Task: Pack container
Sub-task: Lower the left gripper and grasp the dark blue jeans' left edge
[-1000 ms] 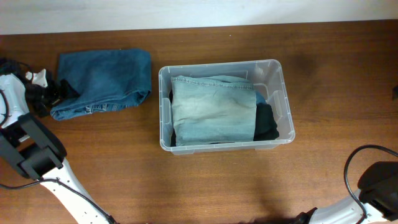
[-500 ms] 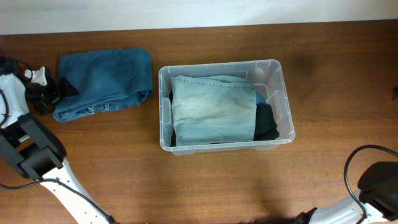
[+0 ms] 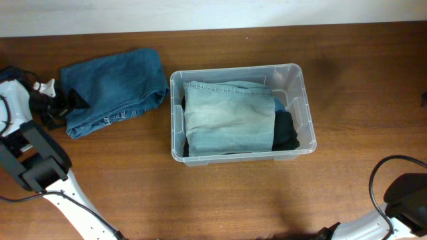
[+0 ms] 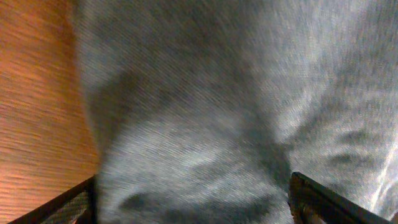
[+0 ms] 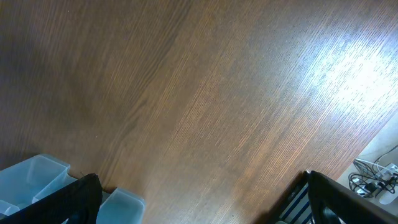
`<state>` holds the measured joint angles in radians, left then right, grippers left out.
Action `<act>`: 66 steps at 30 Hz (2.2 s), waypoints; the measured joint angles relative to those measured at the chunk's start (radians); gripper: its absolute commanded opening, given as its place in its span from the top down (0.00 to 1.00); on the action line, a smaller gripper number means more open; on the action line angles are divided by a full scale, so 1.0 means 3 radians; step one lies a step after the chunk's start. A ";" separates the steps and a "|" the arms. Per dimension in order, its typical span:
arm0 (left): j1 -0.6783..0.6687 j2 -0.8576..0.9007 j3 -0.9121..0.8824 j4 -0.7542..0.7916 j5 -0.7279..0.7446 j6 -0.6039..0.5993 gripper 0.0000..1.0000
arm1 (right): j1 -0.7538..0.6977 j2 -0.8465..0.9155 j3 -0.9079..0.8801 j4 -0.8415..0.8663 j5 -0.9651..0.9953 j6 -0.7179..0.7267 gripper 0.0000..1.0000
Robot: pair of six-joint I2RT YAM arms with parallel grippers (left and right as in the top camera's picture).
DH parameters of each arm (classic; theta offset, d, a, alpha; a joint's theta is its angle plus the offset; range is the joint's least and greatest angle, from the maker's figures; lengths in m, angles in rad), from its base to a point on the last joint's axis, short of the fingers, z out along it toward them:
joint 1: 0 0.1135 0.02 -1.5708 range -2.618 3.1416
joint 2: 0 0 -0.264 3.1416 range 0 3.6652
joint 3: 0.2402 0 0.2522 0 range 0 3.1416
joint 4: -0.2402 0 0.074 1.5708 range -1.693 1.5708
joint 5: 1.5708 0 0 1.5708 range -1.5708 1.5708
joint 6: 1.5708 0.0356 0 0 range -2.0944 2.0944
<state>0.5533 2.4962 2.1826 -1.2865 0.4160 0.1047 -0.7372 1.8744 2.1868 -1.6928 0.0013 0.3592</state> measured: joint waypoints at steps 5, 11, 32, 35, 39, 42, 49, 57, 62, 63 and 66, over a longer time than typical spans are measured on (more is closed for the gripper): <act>0.0148 0.0000 0.0013 0.0154 0.0001 -0.0140 0.08 | 0.0000 0.0000 0.0000 0.0000 0.0000 -0.0001 0.02; 0.0348 0.0000 0.0018 0.0378 -0.0001 -0.0228 0.08 | 0.0000 0.0000 0.0000 0.0000 0.0000 -0.0001 0.02; 0.0064 0.0160 0.0085 0.0768 0.0549 -0.0276 0.08 | 0.0000 0.0000 0.0000 0.0000 0.0001 -0.0001 0.02; 0.0064 0.0164 0.0088 0.0782 0.0585 -0.0280 0.08 | 0.0000 0.0000 0.0000 0.0000 0.0000 0.0000 0.02; 0.0064 0.0179 0.0088 0.0788 0.0693 -0.0292 0.08 | 0.0000 0.0000 0.0000 0.0000 0.0000 0.0000 0.02; 0.0064 0.0207 0.0111 0.0755 0.0787 -0.0364 0.08 | 0.0000 0.0000 0.0000 0.0000 0.0000 -0.0001 0.02; 0.0052 0.0299 0.0193 0.0551 0.1005 -0.0431 0.11 | 0.0000 0.0000 0.0000 0.0000 0.0000 0.0000 0.02; 0.0032 0.0484 0.0249 0.0535 0.1266 -0.0500 0.57 | 0.0000 0.0000 0.0000 0.0000 0.0000 -0.0003 0.02; 0.0019 0.0543 0.0242 0.0551 0.1312 -0.0512 0.94 | 0.0000 0.0000 0.0000 0.0000 0.0001 -0.0003 0.02; 0.0020 0.0553 0.0240 0.0553 0.1329 -0.0515 0.98 | 0.0000 0.0000 0.0000 0.0000 0.0001 0.0000 0.02; 0.0027 0.0553 0.0239 0.0553 0.1339 -0.0506 0.99 | 0.0000 0.0000 0.0000 0.0000 0.0000 0.0000 0.02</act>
<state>0.5613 2.6621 2.2543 -1.1206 0.8177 -0.0471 -0.7372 1.8744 2.1868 -1.6928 0.0013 0.3592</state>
